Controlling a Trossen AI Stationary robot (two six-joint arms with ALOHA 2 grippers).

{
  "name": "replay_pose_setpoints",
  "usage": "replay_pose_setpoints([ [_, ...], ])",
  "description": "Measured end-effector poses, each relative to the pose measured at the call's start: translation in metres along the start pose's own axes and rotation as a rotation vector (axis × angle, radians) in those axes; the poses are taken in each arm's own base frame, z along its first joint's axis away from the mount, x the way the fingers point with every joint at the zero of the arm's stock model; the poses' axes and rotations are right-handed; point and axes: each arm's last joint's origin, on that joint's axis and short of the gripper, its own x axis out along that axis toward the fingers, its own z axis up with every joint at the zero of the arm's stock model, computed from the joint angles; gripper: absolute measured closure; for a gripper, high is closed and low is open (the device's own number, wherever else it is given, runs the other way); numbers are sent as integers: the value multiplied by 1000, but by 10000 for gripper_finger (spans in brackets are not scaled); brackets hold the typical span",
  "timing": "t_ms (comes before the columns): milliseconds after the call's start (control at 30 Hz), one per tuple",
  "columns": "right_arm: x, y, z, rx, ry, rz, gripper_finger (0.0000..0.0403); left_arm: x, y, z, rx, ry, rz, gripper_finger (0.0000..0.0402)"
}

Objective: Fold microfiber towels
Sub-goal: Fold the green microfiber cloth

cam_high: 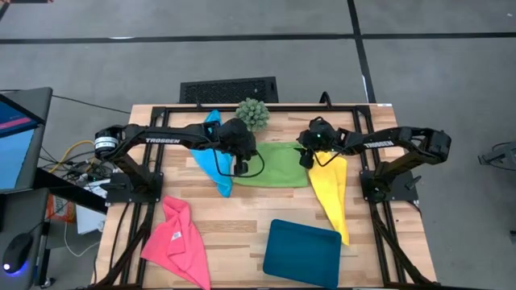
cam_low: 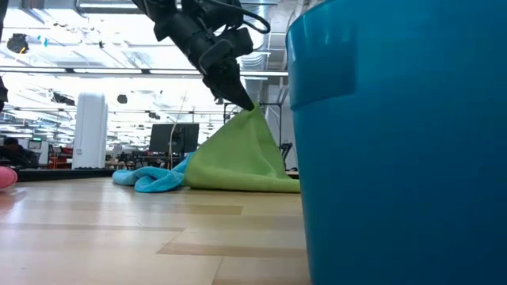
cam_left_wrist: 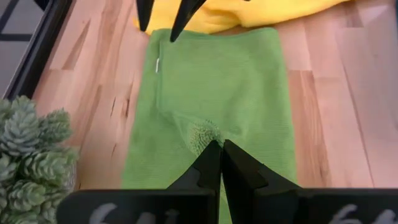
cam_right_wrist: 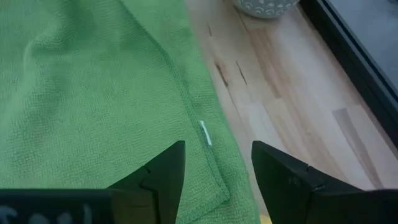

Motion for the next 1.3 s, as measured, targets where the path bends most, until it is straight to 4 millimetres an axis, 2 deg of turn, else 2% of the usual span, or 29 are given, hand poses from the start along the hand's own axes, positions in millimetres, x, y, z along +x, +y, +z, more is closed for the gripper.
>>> replay_pose_setpoints([
  [567,0,-1,4,-65,-49,7,194,-2,-17,9,104,-8,-21,401],
  [767,0,-3,13,-69,-120,-18,194,-2,-21,9,113,-9,-30,401],
  [933,-2,-9,31,-78,-137,-24,194,-5,-21,10,113,-15,-26,401],
  [1033,5,-11,36,-99,-95,-10,194,-10,-22,13,115,-34,-24,401],
  [1200,27,-8,29,-104,87,58,194,-21,-23,16,120,-59,-23,401],
  [1300,30,-9,36,-95,88,62,194,-26,-23,16,127,-63,-19,401],
])
